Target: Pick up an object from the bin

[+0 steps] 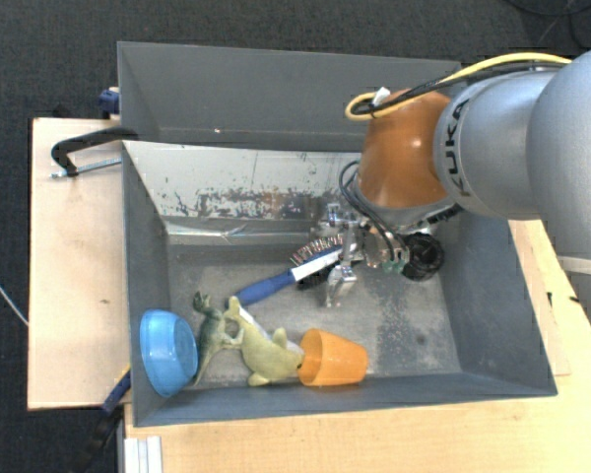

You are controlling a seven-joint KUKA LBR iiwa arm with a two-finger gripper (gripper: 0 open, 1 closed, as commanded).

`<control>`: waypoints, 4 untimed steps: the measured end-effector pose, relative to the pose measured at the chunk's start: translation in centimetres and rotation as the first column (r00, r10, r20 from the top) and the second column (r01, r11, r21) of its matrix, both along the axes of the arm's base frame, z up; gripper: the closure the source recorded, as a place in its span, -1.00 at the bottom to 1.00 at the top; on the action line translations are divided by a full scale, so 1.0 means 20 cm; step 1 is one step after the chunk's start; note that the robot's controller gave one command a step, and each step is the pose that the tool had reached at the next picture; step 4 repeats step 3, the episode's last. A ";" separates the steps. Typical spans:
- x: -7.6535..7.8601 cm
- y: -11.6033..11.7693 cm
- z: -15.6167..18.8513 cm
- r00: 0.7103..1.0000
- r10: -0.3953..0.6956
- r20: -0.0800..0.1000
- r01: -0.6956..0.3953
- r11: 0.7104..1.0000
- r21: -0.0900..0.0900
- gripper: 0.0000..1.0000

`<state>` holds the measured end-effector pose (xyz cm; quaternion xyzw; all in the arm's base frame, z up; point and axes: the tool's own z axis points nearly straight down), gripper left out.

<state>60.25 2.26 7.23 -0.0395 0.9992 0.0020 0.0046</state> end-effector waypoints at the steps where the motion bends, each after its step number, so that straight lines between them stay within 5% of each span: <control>1: 0.01 0.01 0.01 1.000 0.001 -0.002 -0.001 1.000 -0.002 -1.00; 2: 0.02 0.01 0.02 1.000 0.001 0.006 -0.001 1.000 -0.002 1.00; 3: 0.03 0.01 0.31 1.000 0.002 0.003 -0.002 1.000 -0.004 1.00; 4: 0.03 0.01 0.31 1.000 0.002 0.003 -0.002 1.000 -0.004 1.00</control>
Offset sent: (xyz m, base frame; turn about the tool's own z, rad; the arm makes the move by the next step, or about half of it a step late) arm 0.0000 0.0000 0.0000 0.0000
